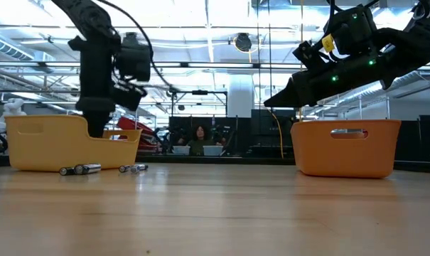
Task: Sort batteries
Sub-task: Put the silver battery into the yellow bin
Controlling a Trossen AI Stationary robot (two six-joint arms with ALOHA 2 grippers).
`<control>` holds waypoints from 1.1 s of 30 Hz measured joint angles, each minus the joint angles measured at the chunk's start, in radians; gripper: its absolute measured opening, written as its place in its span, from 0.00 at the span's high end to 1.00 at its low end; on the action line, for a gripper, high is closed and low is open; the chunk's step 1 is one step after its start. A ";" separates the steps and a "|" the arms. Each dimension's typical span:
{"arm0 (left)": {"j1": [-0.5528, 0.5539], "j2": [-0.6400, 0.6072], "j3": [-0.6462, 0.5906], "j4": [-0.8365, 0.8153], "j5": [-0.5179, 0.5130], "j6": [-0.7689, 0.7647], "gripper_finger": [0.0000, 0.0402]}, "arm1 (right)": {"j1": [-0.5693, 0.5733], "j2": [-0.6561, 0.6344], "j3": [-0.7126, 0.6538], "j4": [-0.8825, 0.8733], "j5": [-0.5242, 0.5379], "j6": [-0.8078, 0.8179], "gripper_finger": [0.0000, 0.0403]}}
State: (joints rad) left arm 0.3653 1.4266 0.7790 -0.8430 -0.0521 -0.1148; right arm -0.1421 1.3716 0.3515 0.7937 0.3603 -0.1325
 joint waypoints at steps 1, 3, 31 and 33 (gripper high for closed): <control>0.000 -0.008 0.012 -0.001 -0.013 0.000 0.70 | 0.000 0.000 0.000 0.000 0.000 0.000 0.67; -0.003 -0.032 0.041 -0.015 -0.044 -0.002 0.70 | 0.000 0.000 0.000 0.000 0.000 0.000 0.67; -0.370 0.159 0.326 0.138 -0.009 -0.165 0.46 | 0.000 0.000 0.000 0.021 0.000 0.009 0.67; -0.381 0.217 0.356 0.107 -0.019 -0.160 0.46 | 0.000 0.000 0.000 0.022 0.000 0.009 0.67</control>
State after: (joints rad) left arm -0.0159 1.6436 1.1350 -0.7358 -0.0709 -0.2753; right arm -0.1421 1.3716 0.3515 0.8162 0.3607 -0.1234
